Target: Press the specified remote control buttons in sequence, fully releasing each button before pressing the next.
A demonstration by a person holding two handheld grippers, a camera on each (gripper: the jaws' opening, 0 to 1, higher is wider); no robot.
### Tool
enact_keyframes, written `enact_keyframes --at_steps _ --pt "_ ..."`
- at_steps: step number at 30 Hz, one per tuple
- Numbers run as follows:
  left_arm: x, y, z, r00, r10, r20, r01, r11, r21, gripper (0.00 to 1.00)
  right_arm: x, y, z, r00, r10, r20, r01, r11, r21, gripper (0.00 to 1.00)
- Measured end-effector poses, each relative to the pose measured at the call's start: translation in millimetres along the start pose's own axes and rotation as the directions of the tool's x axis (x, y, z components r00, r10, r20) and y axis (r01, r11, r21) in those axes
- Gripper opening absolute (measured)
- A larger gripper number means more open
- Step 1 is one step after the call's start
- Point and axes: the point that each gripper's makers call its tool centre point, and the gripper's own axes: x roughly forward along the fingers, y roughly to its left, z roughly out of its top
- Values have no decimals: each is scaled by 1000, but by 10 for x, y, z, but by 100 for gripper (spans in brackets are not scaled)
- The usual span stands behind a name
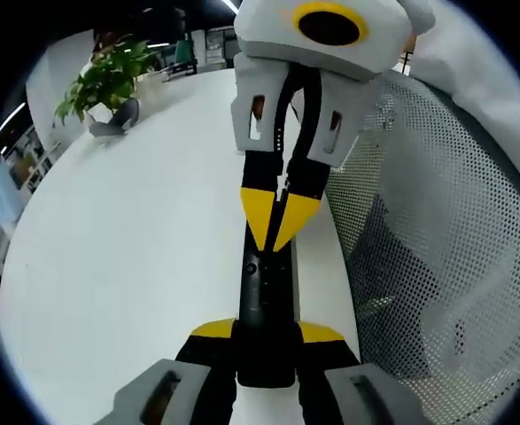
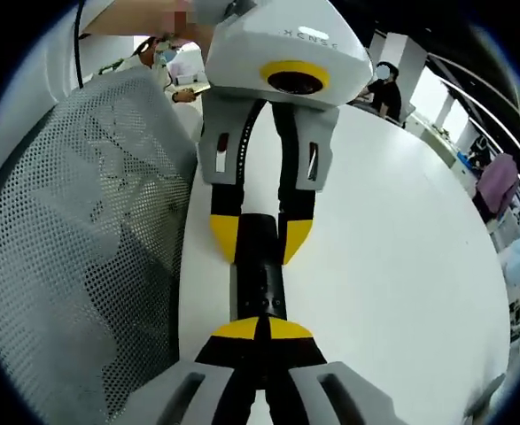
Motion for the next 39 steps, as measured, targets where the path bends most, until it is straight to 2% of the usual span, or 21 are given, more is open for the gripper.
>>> enact_keyframes --at_steps 4,8,9,10,11,12,15,19,23,28,31,37,39 --pt "0 1 2 1000 -1 0 1 1000 1 24 15 2 6 999 20 -30 -21 998 -51 0" --pt "0 -1 1 1000 -1 -2 1 1000 3 24 43 1 -1 995 51 -91 -60 993 -99 0" --pt "2 -1 2 1000 -1 -5 1 1000 6 24 42 0 -6 991 69 -111 -77 994 -75 0" --pt "2 -2 3 1000 -2 -8 2 1000 11 24 48 2 -11 986 100 -133 -96 995 33 0" --pt "4 -4 5 1000 -4 -12 4 1000 15 24 55 -12 -7 984 115 -139 -106 992 69 0" --pt "5 -4 6 1000 -6 -17 6 1000 18 24 61 -37 -1 983 128 -132 -122 991 51 0" --pt "9 1 8 1000 -16 -27 17 999 28 24 51 -37 -18 985 131 -109 -125 990 64 0" --pt "6 3 5 1000 -14 -23 14 1000 25 24 38 -42 -8 990 143 -14 -140 983 122 0" --pt "5 -1 4 1000 -13 -7 13 1000 20 24 18 -47 -35 988 154 15 -155 980 127 0" --pt "7 -1 3 1000 -13 -10 13 1000 16 24 -9 -15 -103 990 141 -17 -139 986 89 0" --pt "6 -2 5 1000 -12 -6 12 1000 14 24 -3 -7 -107 992 125 -31 -123 990 62 0" --pt "11 -1 12 1000 -5 -8 6 1000 9 24 37 -11 -105 991 78 -109 -75 997 36 0" --pt "13 -3 14 1000 -4 -15 4 1000 13 24 48 -12 -100 992 70 -108 -67 997 26 0"
